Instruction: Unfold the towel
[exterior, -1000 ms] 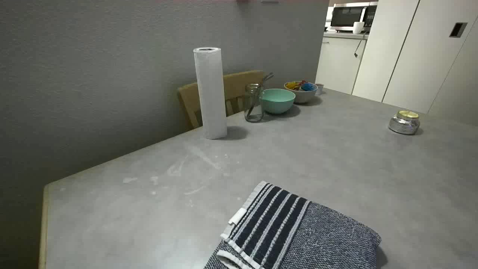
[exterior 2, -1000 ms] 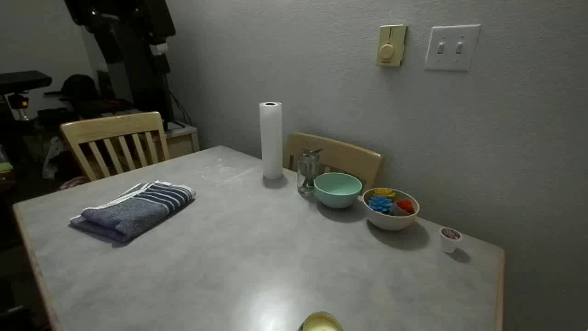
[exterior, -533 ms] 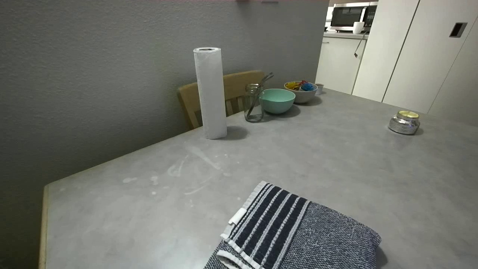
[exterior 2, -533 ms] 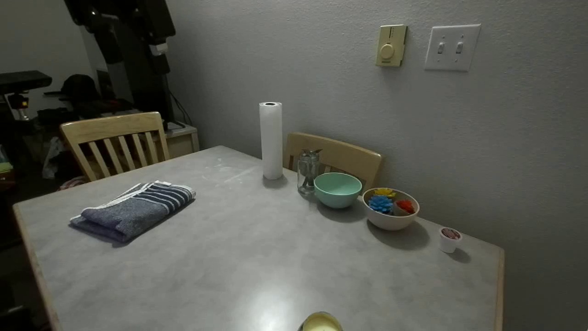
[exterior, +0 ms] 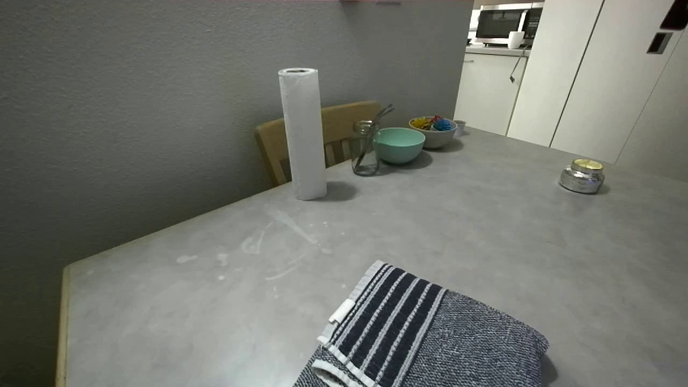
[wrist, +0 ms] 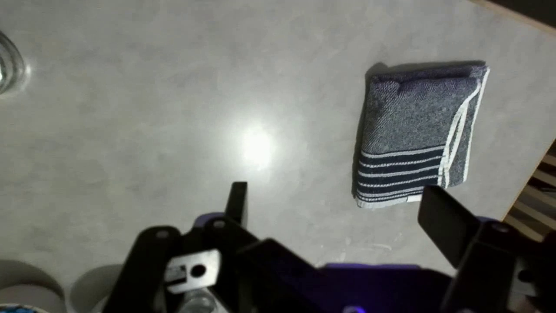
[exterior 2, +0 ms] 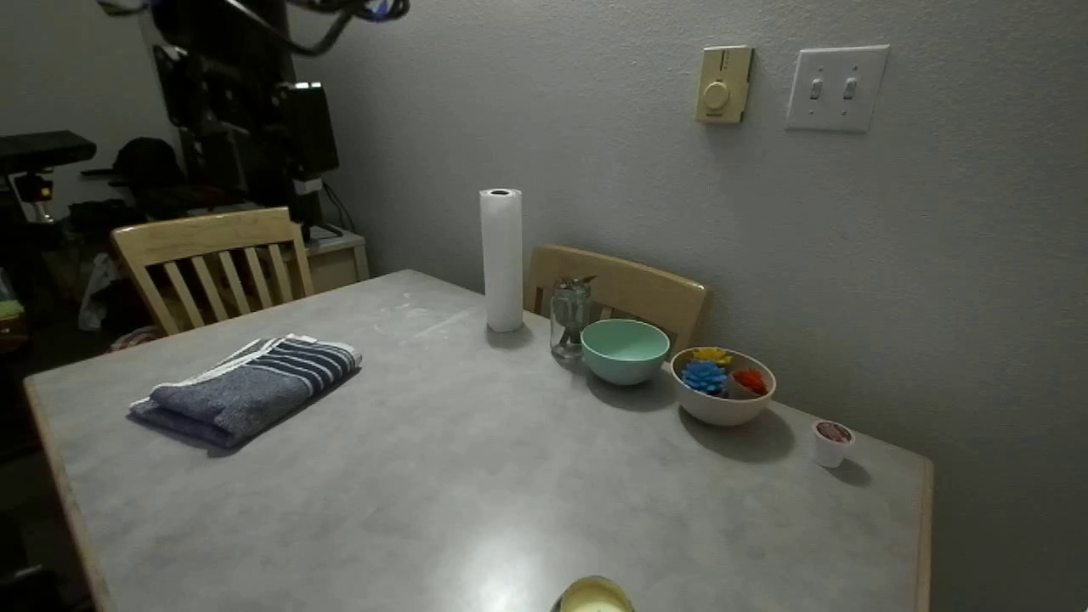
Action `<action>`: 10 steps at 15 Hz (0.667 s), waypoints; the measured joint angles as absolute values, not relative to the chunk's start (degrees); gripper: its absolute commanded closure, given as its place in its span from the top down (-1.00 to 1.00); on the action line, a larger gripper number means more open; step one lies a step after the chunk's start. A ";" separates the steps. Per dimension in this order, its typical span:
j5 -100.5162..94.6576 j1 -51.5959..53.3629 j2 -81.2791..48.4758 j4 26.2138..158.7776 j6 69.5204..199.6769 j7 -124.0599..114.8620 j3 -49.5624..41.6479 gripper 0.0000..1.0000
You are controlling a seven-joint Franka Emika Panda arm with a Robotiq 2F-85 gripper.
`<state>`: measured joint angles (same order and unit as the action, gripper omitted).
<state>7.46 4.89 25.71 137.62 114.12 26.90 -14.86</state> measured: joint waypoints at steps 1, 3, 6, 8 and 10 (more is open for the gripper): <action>8.69 5.44 23.86 137.60 113.64 27.53 -14.55 1.00; 11.13 6.33 20.09 137.54 112.04 29.31 -13.78 1.00; 12.57 6.55 15.13 136.86 109.87 31.21 -12.92 1.00; 12.60 6.40 13.76 136.09 109.55 31.53 -12.93 1.00; 12.60 6.34 13.68 135.65 109.13 31.56 -12.93 1.00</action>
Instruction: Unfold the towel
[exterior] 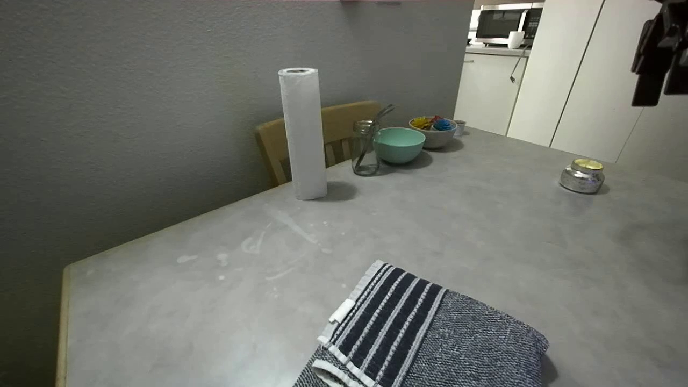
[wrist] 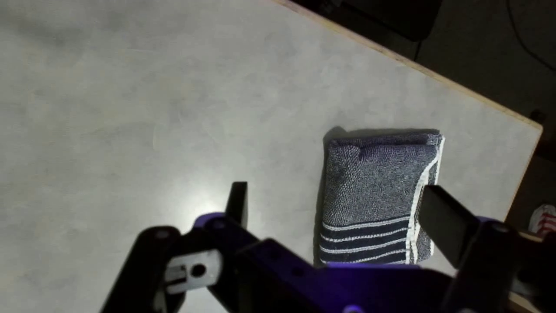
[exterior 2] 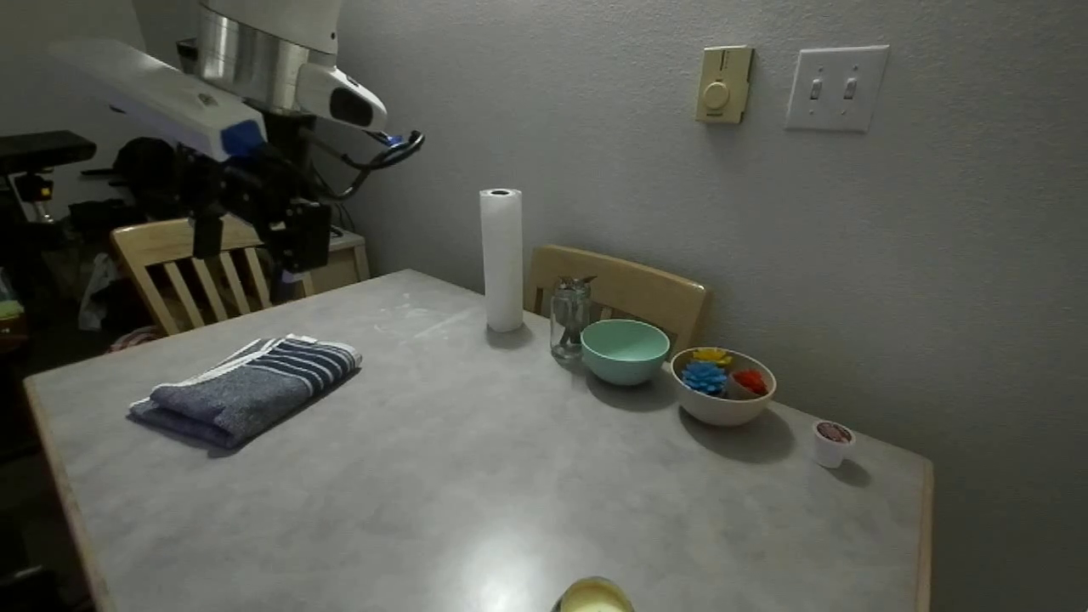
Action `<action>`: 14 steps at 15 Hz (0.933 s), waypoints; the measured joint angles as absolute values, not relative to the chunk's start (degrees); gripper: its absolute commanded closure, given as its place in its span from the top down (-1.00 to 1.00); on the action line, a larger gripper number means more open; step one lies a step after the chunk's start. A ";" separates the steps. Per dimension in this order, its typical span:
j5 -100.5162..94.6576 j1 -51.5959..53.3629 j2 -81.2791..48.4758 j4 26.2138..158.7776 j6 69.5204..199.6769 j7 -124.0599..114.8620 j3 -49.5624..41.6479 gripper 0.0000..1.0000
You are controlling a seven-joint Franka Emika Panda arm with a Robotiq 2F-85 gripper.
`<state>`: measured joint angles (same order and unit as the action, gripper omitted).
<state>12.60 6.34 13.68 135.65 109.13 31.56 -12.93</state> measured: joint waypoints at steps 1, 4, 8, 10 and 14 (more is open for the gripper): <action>12.60 6.19 13.69 135.62 109.10 31.56 -12.63 1.00; 12.57 6.21 12.68 135.82 109.10 31.43 -9.26 1.00; 12.52 8.08 7.29 135.45 109.27 30.95 -1.97 1.00; 12.24 9.05 3.83 134.53 109.21 30.97 1.03 1.00; 12.07 9.58 -0.08 132.53 109.16 31.01 2.59 1.00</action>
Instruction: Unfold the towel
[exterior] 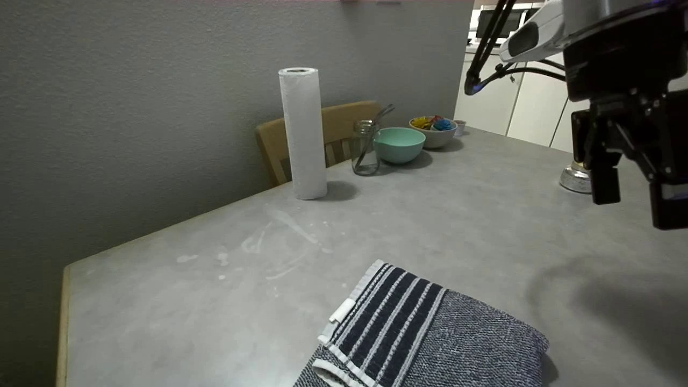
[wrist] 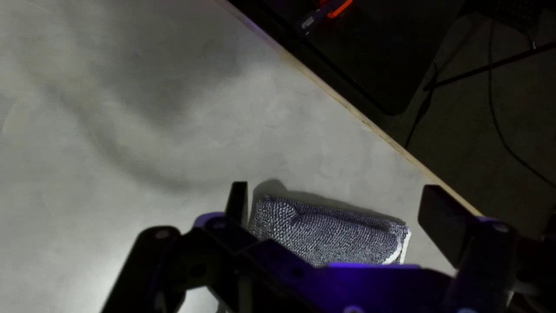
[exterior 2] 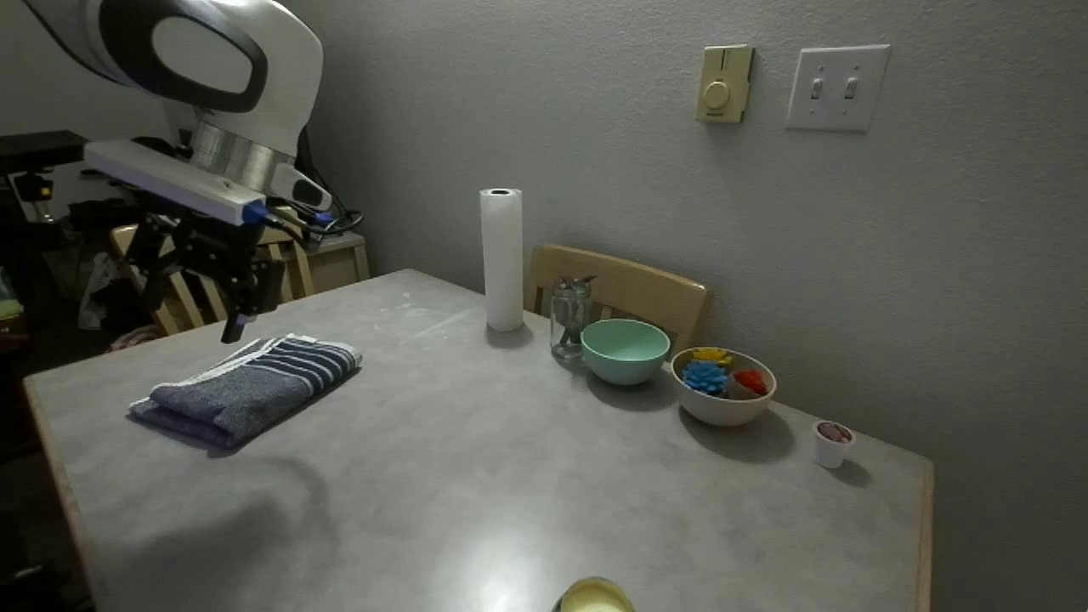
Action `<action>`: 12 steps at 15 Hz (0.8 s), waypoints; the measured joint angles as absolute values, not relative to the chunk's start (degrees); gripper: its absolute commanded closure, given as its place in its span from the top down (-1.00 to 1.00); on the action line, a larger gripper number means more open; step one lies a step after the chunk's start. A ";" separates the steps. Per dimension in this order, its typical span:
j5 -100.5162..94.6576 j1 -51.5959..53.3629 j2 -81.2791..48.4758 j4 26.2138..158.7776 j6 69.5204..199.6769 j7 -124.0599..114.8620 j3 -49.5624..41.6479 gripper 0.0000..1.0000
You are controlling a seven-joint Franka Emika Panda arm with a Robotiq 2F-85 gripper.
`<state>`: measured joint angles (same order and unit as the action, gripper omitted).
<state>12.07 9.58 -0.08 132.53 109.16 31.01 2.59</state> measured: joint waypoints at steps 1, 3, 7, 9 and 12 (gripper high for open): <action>12.04 9.52 -0.14 132.37 109.12 31.04 2.49 1.00; 12.06 9.35 -0.15 132.32 109.18 30.62 2.82 1.00; 12.02 9.84 -1.74 132.02 110.69 24.35 5.86 1.00; 11.85 10.99 -4.60 130.87 112.37 19.83 8.39 1.00; 11.51 13.40 -11.18 127.13 113.51 15.30 11.91 1.00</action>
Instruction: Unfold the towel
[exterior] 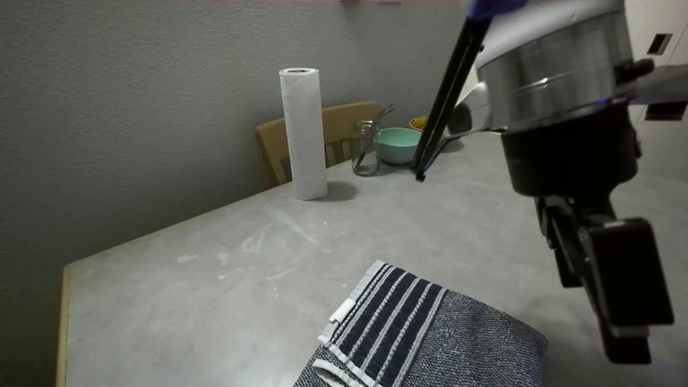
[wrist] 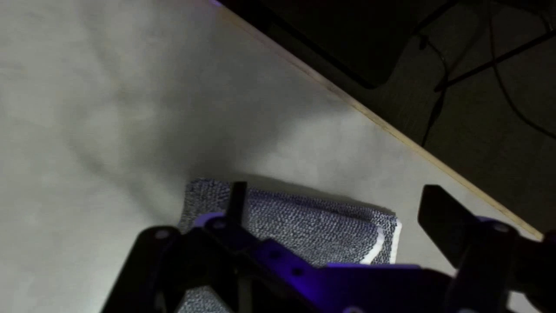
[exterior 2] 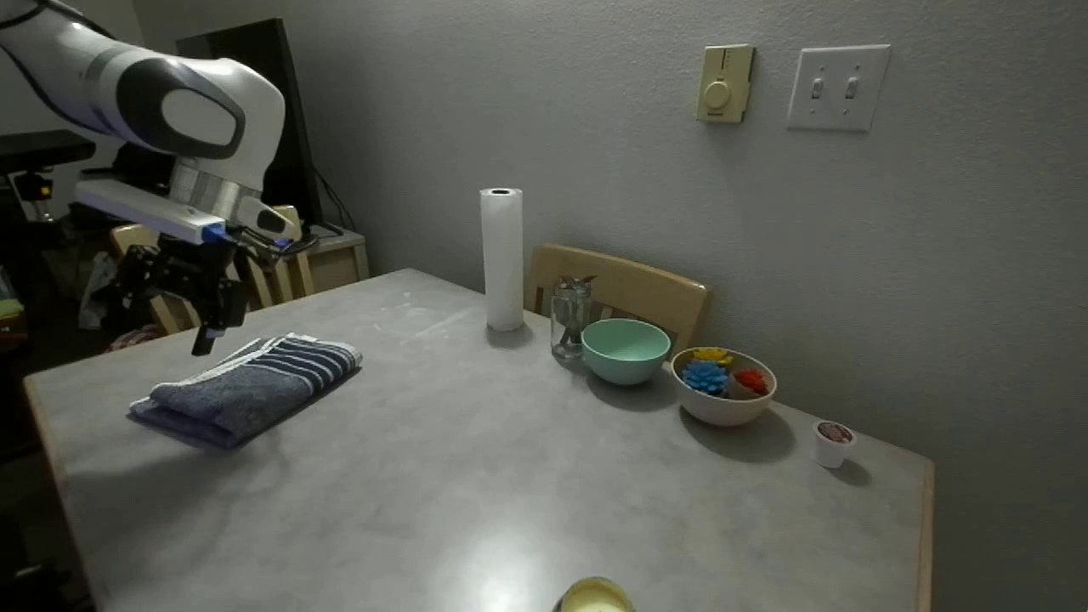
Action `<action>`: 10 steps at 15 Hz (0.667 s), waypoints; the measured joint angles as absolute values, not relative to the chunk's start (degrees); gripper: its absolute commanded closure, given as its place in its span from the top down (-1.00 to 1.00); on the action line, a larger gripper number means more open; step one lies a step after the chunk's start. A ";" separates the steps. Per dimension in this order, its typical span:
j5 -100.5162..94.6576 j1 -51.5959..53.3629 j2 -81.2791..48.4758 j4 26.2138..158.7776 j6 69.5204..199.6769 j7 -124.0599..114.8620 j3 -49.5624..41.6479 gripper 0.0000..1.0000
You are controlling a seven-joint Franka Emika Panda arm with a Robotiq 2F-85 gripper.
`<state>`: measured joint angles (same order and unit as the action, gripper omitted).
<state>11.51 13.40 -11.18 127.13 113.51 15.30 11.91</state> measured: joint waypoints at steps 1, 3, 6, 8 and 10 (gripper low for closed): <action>11.14 14.11 -13.54 125.58 113.45 14.66 12.74 1.00; 10.56 14.94 -16.96 123.18 113.41 14.05 13.41 1.00; 10.46 14.90 -18.23 122.32 113.37 14.04 13.41 1.00; 10.46 14.96 -18.24 122.32 113.44 13.07 13.48 1.00; 10.46 15.18 -18.41 122.32 114.71 11.50 13.86 1.00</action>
<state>10.46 15.18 -18.41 122.32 114.71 11.50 13.86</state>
